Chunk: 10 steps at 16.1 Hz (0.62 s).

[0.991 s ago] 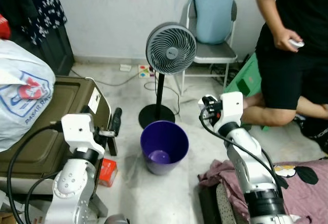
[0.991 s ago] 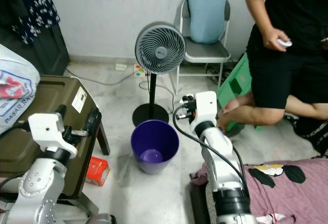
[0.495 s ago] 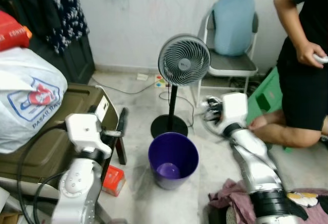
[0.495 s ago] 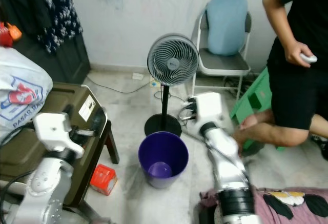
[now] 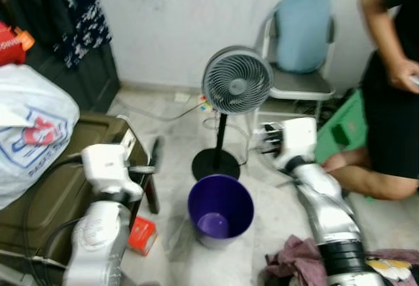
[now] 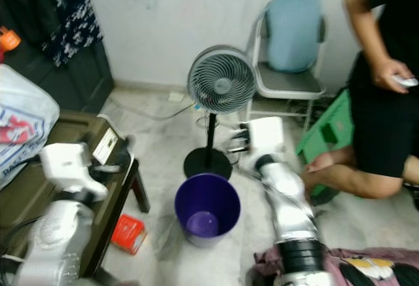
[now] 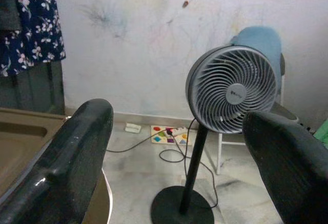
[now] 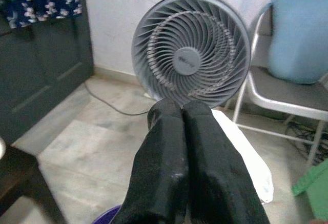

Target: Clean up the room

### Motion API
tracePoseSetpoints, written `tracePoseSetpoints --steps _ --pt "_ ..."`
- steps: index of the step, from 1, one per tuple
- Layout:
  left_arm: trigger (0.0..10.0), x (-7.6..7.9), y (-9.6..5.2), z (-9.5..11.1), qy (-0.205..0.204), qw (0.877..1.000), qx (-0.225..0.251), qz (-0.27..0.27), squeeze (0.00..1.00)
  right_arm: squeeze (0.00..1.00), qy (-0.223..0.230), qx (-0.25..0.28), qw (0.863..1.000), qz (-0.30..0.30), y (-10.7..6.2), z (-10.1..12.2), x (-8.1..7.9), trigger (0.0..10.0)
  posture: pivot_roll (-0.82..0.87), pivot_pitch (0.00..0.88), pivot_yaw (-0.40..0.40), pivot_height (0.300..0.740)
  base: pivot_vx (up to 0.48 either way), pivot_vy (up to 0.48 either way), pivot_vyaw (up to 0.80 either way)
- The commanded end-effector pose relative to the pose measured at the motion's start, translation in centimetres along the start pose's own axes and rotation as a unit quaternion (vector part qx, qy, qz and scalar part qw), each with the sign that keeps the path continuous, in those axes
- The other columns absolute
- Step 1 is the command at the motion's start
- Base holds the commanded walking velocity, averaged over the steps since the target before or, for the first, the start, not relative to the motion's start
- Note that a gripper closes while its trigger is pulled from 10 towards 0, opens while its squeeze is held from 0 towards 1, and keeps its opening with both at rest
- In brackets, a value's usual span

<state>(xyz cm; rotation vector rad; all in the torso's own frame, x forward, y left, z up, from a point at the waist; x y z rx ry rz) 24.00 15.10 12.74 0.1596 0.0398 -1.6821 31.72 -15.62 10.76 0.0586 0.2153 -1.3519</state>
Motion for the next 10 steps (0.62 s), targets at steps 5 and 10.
tracePoseSetpoints --steps 5,10 --pt "10.0 -0.71 0.06 -0.17 0.01 1.0 -0.005 0.005 0.0 0.0 0.011 0.006 1.0 0.013 0.59 0.28 -1.02 10.0 0.04 0.0 -0.072 0.74 0.049 0.0 0.0" --pt "10.0 -0.65 0.22 0.25 0.012 1.0 0.01 -0.002 0.0 0.0 0.021 0.003 1.0 0.007 0.91 0.36 -0.8 10.0 0.05 0.0 -0.074 0.74 0.0 0.0 -0.8"
Point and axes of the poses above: a point about 5 cm out from each wrist's last joint towards the gripper, its own y axis pointing out of the wrist towards the gripper, its own z axis along the axis of the wrist's last joint, x = y × z, the point moved 1 cm from there along y, pointing out of the wrist towards the gripper, and after that the axes turned 12 degrees about y, right-handed, at the moved point
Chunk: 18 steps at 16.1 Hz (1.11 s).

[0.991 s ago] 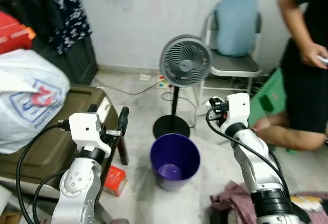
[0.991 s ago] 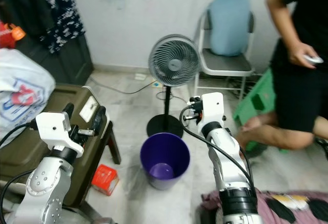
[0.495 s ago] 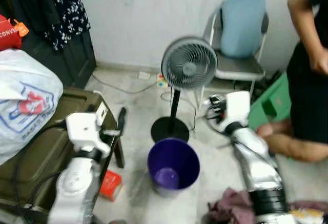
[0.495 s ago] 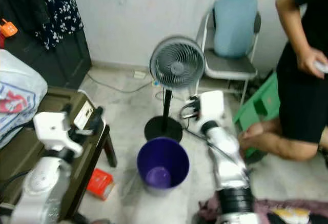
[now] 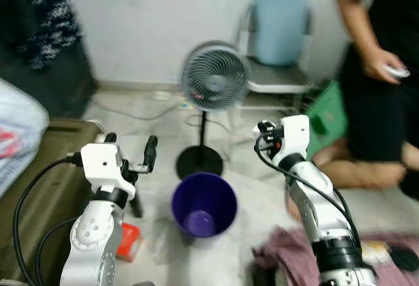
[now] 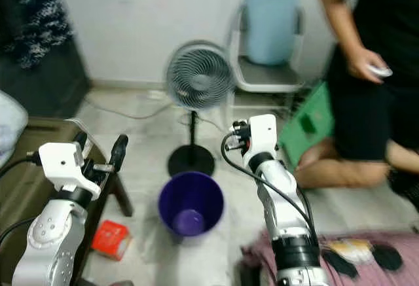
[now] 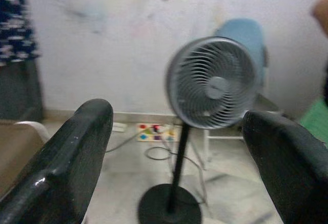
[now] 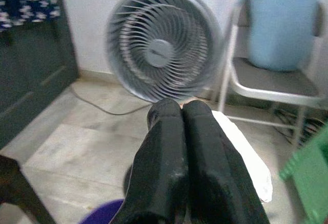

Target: Clean up the room

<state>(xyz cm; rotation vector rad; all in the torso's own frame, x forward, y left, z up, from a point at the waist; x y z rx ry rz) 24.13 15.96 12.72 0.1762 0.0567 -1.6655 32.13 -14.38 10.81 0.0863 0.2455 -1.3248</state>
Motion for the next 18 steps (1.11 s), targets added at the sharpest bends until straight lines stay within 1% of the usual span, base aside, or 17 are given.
tracePoseSetpoints --steps 1,3,4,5,6,7,8,9,11,13,14,15,18 --pt "10.0 0.2 0.2 0.6 0.004 1.0 0.016 -0.014 0.0 0.0 -0.002 0.004 1.0 -0.002 0.4 0.5 0.1 10.0 0.06 0.0 -0.076 0.74 0.0 0.0 0.0" --pt "10.0 -0.3 -0.3 1.0 0.008 1.0 0.024 -0.014 0.0 0.0 -0.012 0.012 1.0 0.001 0.9 0.9 -0.3 10.0 0.08 0.0 -0.083 0.74 0.0 0.0 0.0" --pt "10.0 -0.8 -1.4 0.7 0.036 0.998 0.023 -0.037 0.0 0.0 -0.001 0.018 1.0 0.017 1.6 1.4 -1.4 10.0 0.1 0.0 -0.096 0.74 0.0 0.0 0.0" --pt "10.0 -0.8 -2.1 0.3 0.039 0.998 0.015 -0.051 0.0 0.0 0.004 0.012 1.0 0.023 1.7 1.0 -2.0 10.0 0.12 0.0 -0.098 0.74 0.0 0.0 0.0" --pt "10.0 -0.7 -2.6 0.3 0.044 0.997 0.016 -0.063 0.0 0.0 0.006 0.006 1.0 0.027 1.7 0.6 -2.3 10.0 0.13 0.0 -0.094 0.74 0.0 0.0 0.0" --pt "10.0 -0.5 -2.9 0.5 0.061 0.995 0.019 -0.08 0.0 0.0 0.011 -0.003 1.0 0.022 1.8 0.3 -2.6 10.0 0.14 0.0 -0.084 0.74 0.0 0.0 0.0" --pt "10.0 -0.2 -3.3 0.8 0.071 0.992 0.021 -0.104 0.0 0.0 0.033 -0.017 0.999 0.0 2.0 -0.2 -2.9 10.0 0.14 0.0 -0.072 0.74 0.0 0.0 0.0" --pt "10.0 -0.1 -3.6 1.0 0.072 0.991 0.019 -0.113 0.0 0.0 0.045 -0.026 0.999 -0.005 2.2 -0.5 -3.5 10.0 0.14 0.0 -0.058 0.74 0.0 0.0 0.0" --pt "10.0 0.0 -3.4 1.4 0.074 0.989 0.017 -0.126 0.0 0.0 0.042 -0.036 0.998 -0.005 2.6 -1.0 -4.6 10.0 0.14 0.036 -0.041 0.74 0.0 0.0 0.0" --pt "10.0 0.3 -3.3 1.7 0.081 0.988 0.018 -0.134 0.0 0.0 0.035 -0.044 0.998 -0.01 2.5 -1.6 -4.9 10.0 0.15 0.067 -0.029 0.74 0.0 0.0 0.0" --pt "10.0 0.3 -3.5 1.9 0.084 0.987 0.015 -0.134 0.0 0.0 0.055 -0.063 0.996 -0.017 2.5 -2.2 -5.1 10.0 0.15 0.082 -0.019 0.74 0.0 0.0 0.79" --pt "10.0 0.3 -3.7 1.9 0.084 0.987 0.013 -0.134 0.0 0.0 0.065 -0.067 0.995 -0.023 2.5 -2.4 -5.2 10.0 0.15 0.091 -0.013 0.74 0.0 0.0 0.8" --pt "10.0 0.6 -4.1 1.9 0.082 0.986 0.003 -0.142 0.0 0.0 0.074 -0.066 0.995 -0.02 2.8 -2.4 -6.1 10.0 0.16 0.117 0.002 0.74 0.0 0.0 0.77"
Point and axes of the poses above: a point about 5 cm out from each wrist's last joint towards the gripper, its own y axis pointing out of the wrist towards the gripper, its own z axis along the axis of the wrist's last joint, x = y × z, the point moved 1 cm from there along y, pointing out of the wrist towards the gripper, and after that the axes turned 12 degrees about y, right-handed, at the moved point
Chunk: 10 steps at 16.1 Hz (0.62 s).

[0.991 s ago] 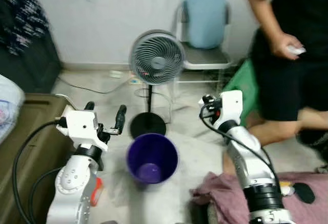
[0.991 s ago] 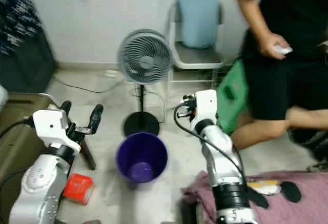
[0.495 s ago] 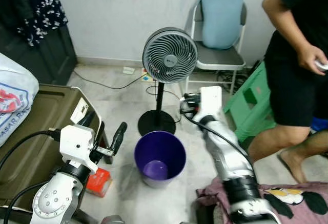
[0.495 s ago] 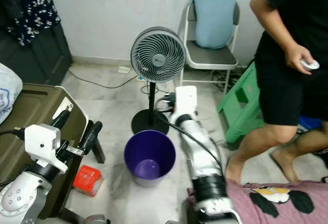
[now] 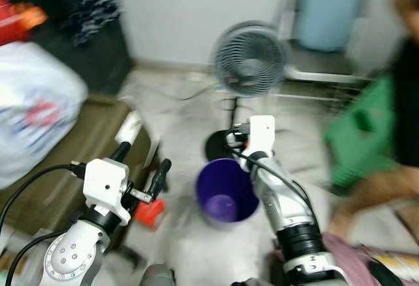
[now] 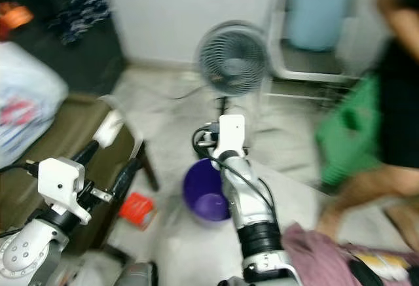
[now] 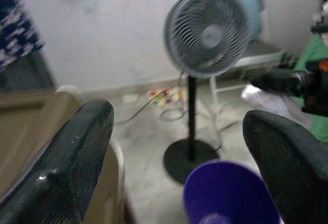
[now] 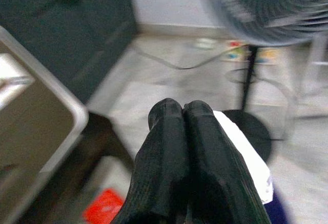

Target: Clean up the room

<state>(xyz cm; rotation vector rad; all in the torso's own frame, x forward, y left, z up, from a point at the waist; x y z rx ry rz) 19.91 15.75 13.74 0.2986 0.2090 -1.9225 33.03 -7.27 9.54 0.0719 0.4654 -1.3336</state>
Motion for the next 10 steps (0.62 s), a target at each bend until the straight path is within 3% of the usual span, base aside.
tracePoseSetpoints --steps 1,4,10 --pt "10.0 0.1 0.0 0.6 0.009 1.0 0.005 -0.005 0.0 0.0 0.01 -0.003 1.0 0.002 0.2 0.0 -0.3 10.0 0.16 0.122 0.004 0.74 0.0 0.0 0.0" --pt "10.0 0.1 -0.1 0.8 0.008 1.0 0.001 -0.006 0.0 0.0 -0.002 -0.016 1.0 -0.018 0.6 -0.6 -0.8 10.0 0.16 0.14 0.008 0.74 0.0 0.0 0.0" --pt "10.0 0.8 -0.6 1.3 0.012 1.0 0.0 -0.022 0.0 0.0 -0.043 -0.04 0.992 -0.114 0.7 -1.5 1.8 10.0 0.16 0.173 0.017 0.74 0.0 0.0 0.0"
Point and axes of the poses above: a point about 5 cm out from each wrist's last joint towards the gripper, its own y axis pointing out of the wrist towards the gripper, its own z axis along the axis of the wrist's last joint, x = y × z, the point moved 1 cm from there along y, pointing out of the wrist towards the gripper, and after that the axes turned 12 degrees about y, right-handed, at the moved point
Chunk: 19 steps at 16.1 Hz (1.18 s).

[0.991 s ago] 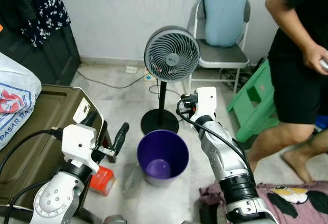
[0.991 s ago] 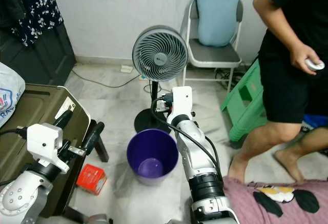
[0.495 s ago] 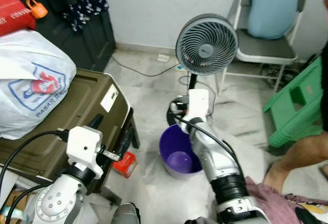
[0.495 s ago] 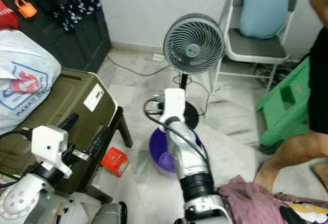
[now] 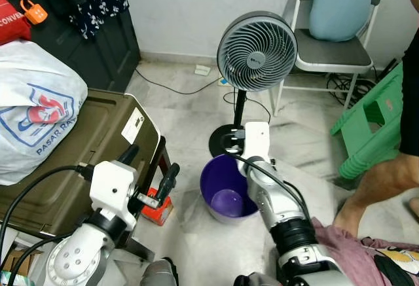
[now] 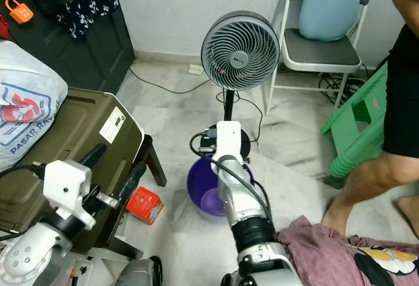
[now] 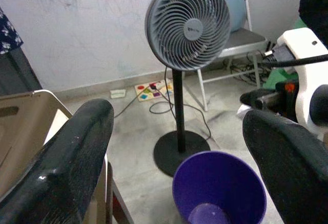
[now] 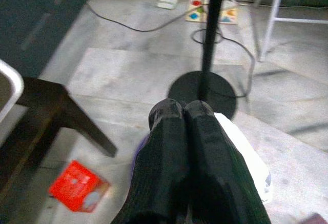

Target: Clean up the room

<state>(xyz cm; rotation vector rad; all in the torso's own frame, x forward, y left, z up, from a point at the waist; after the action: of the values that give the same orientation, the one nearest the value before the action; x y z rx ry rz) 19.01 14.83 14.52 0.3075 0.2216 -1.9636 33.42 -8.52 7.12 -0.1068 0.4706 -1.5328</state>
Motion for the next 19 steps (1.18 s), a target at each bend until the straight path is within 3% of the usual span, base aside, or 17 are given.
tracePoseSetpoints --steps 1,4,9,14,19 --pt "10.0 -0.2 -0.6 0.2 0.008 1.0 -0.01 0.002 0.0 0.0 -0.006 0.006 1.0 -0.017 0.1 0.3 0.5 10.0 0.17 0.191 0.03 0.74 0.0 0.0 0.0" --pt "10.0 -0.3 -1.8 -0.2 0.005 0.999 -0.036 0.009 0.0 0.0 0.004 0.017 0.999 -0.033 0.6 1.0 1.2 10.0 0.18 0.227 0.058 0.74 0.0 0.0 0.0" --pt "10.0 -0.4 -3.3 -0.2 0.001 0.998 -0.064 0.006 0.0 0.0 -0.003 0.052 0.998 -0.026 2.0 3.4 0.3 10.0 0.21 0.291 0.089 0.74 0.0 0.0 0.0" --pt "10.0 -0.3 -5.0 -0.2 -0.002 0.995 -0.096 0.005 0.0 0.0 -0.001 0.068 0.997 -0.032 2.4 4.2 0.0 10.0 0.25 0.331 0.117 0.74 0.0 0.0 0.0" --pt "10.0 -0.9 -6.4 -0.1 0.002 0.992 -0.124 0.008 0.0 0.0 -0.008 0.09 0.993 -0.07 2.7 4.6 2.7 10.0 0.27 0.354 0.147 0.74 0.0 0.0 0.0"
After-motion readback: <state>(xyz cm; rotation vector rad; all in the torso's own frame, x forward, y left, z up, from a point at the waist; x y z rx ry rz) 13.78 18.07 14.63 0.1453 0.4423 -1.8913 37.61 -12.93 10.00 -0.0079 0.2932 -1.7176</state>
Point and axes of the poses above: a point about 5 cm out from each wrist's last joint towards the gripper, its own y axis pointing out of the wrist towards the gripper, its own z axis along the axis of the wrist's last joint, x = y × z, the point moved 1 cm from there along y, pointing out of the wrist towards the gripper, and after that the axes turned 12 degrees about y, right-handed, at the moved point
